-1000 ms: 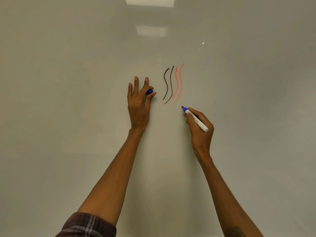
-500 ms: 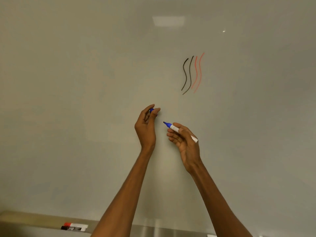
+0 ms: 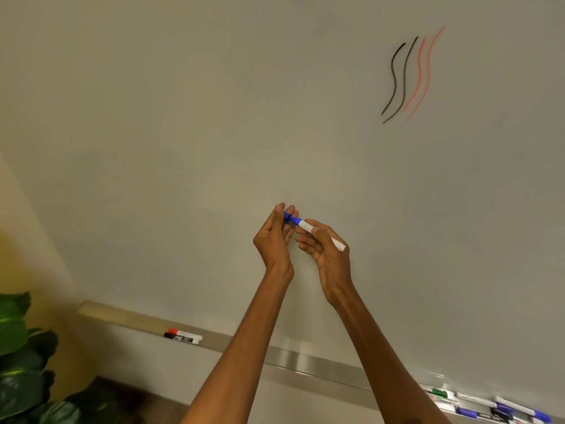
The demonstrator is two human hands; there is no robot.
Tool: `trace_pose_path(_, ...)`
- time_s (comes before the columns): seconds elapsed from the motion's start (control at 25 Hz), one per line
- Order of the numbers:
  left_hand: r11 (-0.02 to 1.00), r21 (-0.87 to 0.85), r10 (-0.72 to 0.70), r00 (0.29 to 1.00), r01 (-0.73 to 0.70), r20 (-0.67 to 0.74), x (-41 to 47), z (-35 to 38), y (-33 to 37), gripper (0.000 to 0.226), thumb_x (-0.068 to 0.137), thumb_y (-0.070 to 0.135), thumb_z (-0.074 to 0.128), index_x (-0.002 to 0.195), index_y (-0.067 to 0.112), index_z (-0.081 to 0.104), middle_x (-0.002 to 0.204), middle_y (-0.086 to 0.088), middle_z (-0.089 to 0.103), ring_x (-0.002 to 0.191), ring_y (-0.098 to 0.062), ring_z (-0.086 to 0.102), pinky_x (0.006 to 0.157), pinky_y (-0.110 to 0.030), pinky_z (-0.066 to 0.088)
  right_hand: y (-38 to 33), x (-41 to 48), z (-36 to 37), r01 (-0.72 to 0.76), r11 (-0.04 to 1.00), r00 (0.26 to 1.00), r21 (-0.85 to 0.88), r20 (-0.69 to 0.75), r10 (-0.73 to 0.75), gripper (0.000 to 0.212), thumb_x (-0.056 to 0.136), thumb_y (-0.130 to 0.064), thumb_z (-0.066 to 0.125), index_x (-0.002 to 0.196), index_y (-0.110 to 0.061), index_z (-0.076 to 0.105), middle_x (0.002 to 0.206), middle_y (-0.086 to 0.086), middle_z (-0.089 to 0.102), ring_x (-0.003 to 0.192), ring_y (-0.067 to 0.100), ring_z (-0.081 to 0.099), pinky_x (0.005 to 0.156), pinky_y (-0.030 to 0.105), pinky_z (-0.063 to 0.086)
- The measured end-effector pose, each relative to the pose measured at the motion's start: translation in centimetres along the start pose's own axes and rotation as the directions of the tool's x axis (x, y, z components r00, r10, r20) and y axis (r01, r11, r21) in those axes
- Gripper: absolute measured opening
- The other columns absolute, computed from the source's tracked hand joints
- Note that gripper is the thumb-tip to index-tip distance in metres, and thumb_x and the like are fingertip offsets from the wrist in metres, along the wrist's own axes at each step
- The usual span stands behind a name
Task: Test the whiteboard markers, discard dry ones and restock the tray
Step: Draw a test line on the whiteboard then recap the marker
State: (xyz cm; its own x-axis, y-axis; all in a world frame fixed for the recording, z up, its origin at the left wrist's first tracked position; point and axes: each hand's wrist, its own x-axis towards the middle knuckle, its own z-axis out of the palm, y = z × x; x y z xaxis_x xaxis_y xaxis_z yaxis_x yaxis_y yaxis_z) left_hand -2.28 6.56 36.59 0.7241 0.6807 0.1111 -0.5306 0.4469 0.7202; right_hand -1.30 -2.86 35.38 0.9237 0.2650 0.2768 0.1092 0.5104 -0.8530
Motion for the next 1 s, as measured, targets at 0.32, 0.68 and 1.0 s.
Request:
trace_pose_path(0.32,0.996,0.084,0.043,0.997,-0.038,-0.061,0.0,-3.8,0.3,0.030,0.097,0.028,0.060,0.116,0.007,0.070,0.106,-0.009,0.076,0.098,-0.022,0.074,0.091,-0.036,0.058,3.0,-0.9,1.9,0.026,0.992,1.000,-0.124,0.016,-0.024,0.023,0.092,-0.012,0.064,0.114,-0.004,0.067,0.105,0.014,0.073,0.091,0.030,0.073,0.083,0.035,0.060)
trace_pose_path(0.68,0.987,0.131,0.117,0.978,-0.095,-0.173,0.6,-7.8,0.6,0.021,0.098,0.025,0.059,0.107,0.012,0.073,0.097,-0.010,0.077,0.091,-0.025,0.075,0.090,-0.039,0.059,6.8,-2.0,4.8,0.010,0.990,1.000,-0.143,0.022,-0.007,0.015,0.091,-0.011,0.066,0.105,-0.014,0.071,0.092,0.004,0.077,0.085,0.026,0.074,0.080,0.033,0.060)
trace_pose_path(1.0,0.978,0.185,0.133,0.967,-0.093,-0.219,2.4,-13.4,2.0,0.021,0.099,0.021,0.058,0.109,0.011,0.073,0.094,-0.012,0.077,0.089,-0.027,0.075,0.085,-0.034,0.060,10.8,-2.9,7.6,-0.137,0.986,0.982,-0.096,0.118,0.148,0.026,0.090,-0.015,0.068,0.115,-0.007,0.069,0.103,0.011,0.075,0.094,0.031,0.073,0.085,0.037,0.059)
